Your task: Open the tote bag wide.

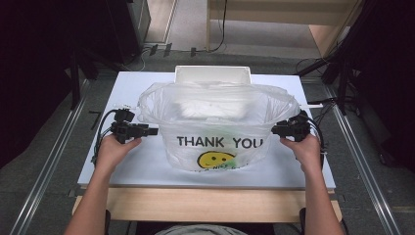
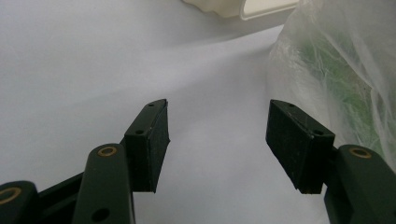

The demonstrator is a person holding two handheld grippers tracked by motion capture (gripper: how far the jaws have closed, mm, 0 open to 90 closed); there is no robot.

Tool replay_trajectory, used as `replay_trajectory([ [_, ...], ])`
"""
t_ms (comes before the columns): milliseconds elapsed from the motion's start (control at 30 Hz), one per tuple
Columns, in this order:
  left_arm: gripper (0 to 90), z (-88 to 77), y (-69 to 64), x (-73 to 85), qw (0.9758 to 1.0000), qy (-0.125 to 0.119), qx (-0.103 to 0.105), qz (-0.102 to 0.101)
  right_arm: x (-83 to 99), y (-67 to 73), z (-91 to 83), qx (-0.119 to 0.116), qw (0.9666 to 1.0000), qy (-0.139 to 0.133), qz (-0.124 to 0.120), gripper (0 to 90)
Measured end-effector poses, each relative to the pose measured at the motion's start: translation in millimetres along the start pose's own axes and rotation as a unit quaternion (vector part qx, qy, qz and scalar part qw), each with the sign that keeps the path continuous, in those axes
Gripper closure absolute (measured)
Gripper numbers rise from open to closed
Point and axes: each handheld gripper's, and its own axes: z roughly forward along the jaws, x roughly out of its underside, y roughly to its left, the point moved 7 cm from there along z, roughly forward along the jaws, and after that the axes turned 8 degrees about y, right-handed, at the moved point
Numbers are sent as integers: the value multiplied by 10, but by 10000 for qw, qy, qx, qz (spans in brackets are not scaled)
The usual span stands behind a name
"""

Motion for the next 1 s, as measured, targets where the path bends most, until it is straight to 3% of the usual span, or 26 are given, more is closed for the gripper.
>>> replay_trajectory([
  [267,409,20,6,32,10000,46,1,45,1,-33,-25,15,10000,16,62,378],
  [433,411,17,13,20,9998,6,127,-122,15,-63,-39,37,10000,21,-7,396],
  [567,420,48,-9,39,9999,132,-5,65,26,-74,-48,32,10000,70,24,396],
  [767,453,5,22,71,9999,95,-20,47,25,-92,-96,63,9999,46,104,410],
  [1000,494,-131,76,-1,9999,-25,81,101,-25,-72,-213,58,9999,39,-90,449],
])
